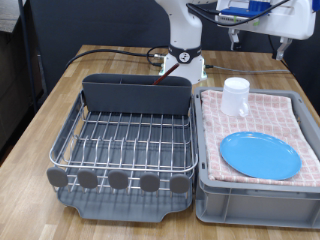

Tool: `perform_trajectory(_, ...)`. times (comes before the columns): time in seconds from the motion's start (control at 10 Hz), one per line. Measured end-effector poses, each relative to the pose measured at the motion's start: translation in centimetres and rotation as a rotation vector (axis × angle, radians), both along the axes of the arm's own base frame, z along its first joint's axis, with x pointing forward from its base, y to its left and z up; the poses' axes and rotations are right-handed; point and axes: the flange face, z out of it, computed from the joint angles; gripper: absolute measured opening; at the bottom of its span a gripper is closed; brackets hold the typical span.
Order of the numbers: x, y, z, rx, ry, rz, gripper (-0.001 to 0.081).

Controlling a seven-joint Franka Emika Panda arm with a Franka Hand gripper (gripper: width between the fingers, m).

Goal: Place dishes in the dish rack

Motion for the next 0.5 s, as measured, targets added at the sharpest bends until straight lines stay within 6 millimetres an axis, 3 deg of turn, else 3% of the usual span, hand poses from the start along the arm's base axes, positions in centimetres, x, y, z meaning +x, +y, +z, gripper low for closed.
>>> perform_trajectory(0.3,1.3,0.7,-1.0,0.025,-0.019,0.011,0.0802)
perform_trajectory(0.5,2.1,0.4,-3.6,0.13,-0.08,0.061,0.0802)
